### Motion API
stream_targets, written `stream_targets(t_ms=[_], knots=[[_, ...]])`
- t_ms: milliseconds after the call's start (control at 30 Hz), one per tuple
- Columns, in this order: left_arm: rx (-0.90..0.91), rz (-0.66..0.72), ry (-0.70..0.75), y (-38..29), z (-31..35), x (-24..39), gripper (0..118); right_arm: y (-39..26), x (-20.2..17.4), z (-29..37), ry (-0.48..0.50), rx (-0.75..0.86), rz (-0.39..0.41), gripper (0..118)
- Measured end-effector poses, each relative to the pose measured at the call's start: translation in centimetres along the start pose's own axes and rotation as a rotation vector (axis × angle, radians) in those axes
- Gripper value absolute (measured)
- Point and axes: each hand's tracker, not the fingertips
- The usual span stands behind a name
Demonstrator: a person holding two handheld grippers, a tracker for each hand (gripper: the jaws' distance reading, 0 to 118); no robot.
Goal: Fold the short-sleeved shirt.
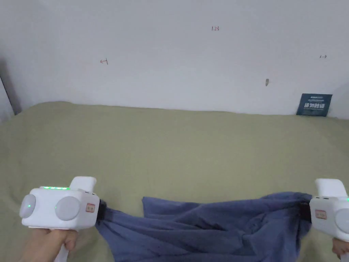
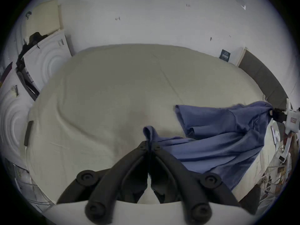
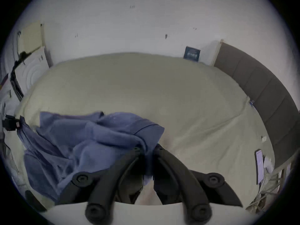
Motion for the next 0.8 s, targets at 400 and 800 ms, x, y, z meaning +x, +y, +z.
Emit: stream_targets(t_ms=[400, 800], knots=[[0.264, -0.024, 0.132, 5.9, 15.1, -2.8, 0, 6.1, 2.3, 14.4, 0.029, 0.263, 0.002, 9], [0.426, -0.012, 0.216, 12.3, 22.6, 2.0, 0, 14.1, 1.5, 20.3, -0.042, 0.391, 0.034, 9]])
